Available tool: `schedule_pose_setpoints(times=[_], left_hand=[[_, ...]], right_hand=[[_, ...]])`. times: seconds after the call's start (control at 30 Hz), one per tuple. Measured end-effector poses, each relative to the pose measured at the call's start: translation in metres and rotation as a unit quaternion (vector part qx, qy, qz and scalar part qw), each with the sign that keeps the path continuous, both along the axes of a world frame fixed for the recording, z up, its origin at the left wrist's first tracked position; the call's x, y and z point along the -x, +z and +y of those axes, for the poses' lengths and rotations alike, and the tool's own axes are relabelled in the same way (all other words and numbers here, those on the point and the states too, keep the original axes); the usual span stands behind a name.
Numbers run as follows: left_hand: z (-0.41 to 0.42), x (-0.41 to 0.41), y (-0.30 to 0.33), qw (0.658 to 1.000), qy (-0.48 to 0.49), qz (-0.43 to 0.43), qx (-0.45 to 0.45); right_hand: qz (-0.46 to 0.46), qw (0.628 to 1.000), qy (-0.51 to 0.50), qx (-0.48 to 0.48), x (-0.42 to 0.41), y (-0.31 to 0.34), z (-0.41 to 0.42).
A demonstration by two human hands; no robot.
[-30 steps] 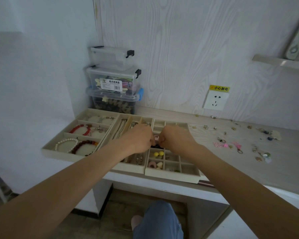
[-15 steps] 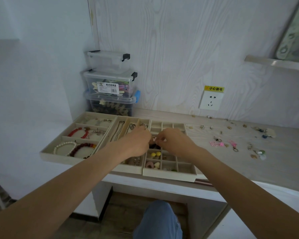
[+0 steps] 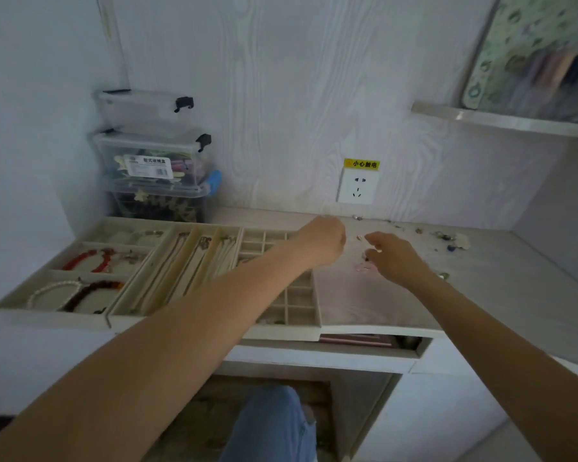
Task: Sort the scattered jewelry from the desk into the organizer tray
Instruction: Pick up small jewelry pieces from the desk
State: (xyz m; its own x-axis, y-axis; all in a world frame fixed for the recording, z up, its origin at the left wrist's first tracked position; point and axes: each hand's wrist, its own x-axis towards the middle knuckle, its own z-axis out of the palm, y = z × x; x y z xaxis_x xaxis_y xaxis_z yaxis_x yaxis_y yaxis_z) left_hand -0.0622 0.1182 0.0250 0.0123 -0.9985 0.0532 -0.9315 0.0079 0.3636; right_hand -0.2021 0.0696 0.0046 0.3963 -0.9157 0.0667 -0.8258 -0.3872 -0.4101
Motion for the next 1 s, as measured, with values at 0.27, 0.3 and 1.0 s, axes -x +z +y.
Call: schedule_pose_setpoints(times=[0.27,0.3,1.0], left_hand=[[-0.059,0.037,-0.037,0.996,0.01,-0.004,-0.086],[-0.059,0.035,-0.041,0.996,0.021,-0.002,-0.088],[-0.089,0.045,-0.037,0.988,0.04,-0.017,-0.147]], right_hand=[[0.023,0.991,-0.112,-0.062,0.042,-0.018,-0.052],[0.018,0.991,-0.116,-0.063,0.038,-0.021,-0.052],[-0.306,0.93,-0.127,-0.16,0.051,-0.024,-0.075]])
